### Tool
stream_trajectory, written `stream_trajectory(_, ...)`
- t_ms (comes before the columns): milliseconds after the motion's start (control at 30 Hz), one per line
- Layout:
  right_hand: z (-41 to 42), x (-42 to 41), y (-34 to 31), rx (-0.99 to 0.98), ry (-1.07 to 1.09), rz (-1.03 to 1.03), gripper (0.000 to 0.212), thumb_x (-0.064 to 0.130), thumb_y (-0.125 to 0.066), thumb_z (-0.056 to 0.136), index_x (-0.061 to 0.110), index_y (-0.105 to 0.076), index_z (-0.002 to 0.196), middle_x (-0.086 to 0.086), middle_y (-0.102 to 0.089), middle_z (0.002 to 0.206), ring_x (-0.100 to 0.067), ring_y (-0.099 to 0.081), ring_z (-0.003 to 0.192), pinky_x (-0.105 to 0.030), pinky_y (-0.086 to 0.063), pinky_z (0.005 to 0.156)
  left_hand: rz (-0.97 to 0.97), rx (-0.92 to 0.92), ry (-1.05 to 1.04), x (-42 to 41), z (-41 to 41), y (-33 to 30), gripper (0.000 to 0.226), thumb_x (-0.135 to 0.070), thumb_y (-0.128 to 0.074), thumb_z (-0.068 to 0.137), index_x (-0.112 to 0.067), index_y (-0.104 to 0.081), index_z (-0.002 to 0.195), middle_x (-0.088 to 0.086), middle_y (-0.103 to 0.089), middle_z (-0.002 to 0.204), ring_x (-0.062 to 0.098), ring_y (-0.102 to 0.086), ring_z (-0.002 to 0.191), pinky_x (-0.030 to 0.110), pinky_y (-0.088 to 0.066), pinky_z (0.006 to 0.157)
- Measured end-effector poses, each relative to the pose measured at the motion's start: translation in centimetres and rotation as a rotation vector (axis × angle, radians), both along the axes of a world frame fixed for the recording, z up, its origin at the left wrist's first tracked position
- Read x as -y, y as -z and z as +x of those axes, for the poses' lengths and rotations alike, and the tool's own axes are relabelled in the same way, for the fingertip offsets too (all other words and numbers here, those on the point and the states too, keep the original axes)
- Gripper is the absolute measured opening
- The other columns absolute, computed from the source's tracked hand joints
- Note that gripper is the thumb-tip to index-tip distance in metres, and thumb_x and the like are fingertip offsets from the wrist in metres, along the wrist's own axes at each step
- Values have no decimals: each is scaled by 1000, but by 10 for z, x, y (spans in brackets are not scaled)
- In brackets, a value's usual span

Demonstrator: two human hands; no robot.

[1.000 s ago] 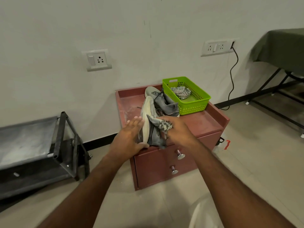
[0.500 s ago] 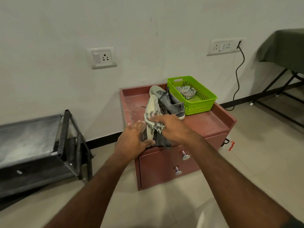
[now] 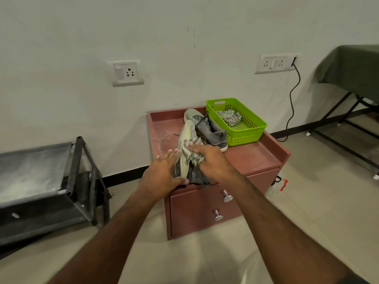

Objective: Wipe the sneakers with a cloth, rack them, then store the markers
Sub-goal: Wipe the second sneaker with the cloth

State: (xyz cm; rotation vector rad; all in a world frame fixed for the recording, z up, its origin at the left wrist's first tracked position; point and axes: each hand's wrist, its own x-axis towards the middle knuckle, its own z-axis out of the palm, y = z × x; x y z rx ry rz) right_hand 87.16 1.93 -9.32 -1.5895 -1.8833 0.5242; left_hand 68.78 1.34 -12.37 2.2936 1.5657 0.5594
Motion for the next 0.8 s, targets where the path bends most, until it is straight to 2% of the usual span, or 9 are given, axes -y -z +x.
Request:
stream_trajectory(100, -1, 7, 3, 113, -143, -53, 79, -15, -44, 68, 26, -63, 133, 3, -55, 144, -11, -44, 139, -28, -32, 118, 36, -16, -1, -3, -4, -4, 111, -52, -82, 74, -21, -18, 159, -1, -21, 165, 16, -17, 152, 41, -14, 124)
stream_trajectory(233, -3, 25, 11, 65, -172, -54, 83, -19, -43, 68, 24, -59, 137, 8, -47, 150, 0, -33, 143, -19, -21, 120, 63, -60, 78, -12, -2, 1, 118, -56, -81, 70, -22, -11, 160, -3, -18, 166, 15, -10, 153, 52, -16, 123)
stream_trajectory(300, -5, 26, 14, -1, -111, -43, 81, -20, -46, 69, 25, -62, 134, 8, -50, 147, 0, -37, 140, -16, -24, 117, 58, -55, 63, -13, 0, 3, 116, -58, -80, 71, -23, -14, 159, -3, -23, 165, 16, -14, 153, 51, -15, 123)
stream_trajectory(400, -6, 20, 18, -59, 97, 55, 73, -17, -58, 70, 23, -65, 130, 4, -61, 137, -7, -52, 129, -6, -32, 101, 70, -93, 22, -13, 3, 8, 109, -60, -74, 76, -29, -10, 159, -1, -27, 163, 18, -19, 152, 52, -15, 123)
stream_trajectory(500, -8, 18, 26, -30, 211, 82, 63, -11, -55, 76, 20, -64, 130, -4, -68, 125, -20, -60, 118, -18, -42, 94, 86, -137, 7, -12, 7, 9, 103, -59, -67, 82, -32, -4, 159, 1, -26, 163, 18, -18, 152, 53, -15, 123)
stream_trajectory(567, 2, 12, 33, 50, 337, -23, 43, 1, -52, 84, 20, -68, 120, -12, -69, 114, -34, -62, 108, -32, -48, 83, 103, -179, 3, -10, 8, 6, 101, -60, -65, 84, -30, -5, 159, 0, -23, 165, 18, -14, 153, 52, -13, 123)
stream_trajectory(633, 16, 9, 34, 61, 466, -80, 31, 10, -54, 88, 18, -69, 113, -16, -70, 107, -38, -63, 101, -35, -46, 75, 121, -221, 7, -10, 7, 2, 103, -61, -66, 83, -29, -4, 159, -2, -17, 166, 17, -9, 154, 52, -11, 124)
stream_trajectory(733, 25, 12, 28, -47, 495, 121, 61, -8, -52, 78, 24, -66, 128, -6, -71, 117, -25, -63, 111, -26, -48, 90, 124, -302, 78, -12, 4, -1, 110, -57, -73, 79, -33, -1, 159, -9, -1, 168, 14, 3, 154, 52, -6, 124)
stream_trajectory(800, 14, 19, 23, -161, 356, 233, 74, -19, -48, 72, 17, -61, 136, -1, -63, 135, -11, -54, 128, -14, -36, 107, 137, -336, 98, -13, 3, -1, 111, -51, -78, 78, -34, -3, 159, -10, 0, 167, 13, 4, 154, 51, -6, 124)
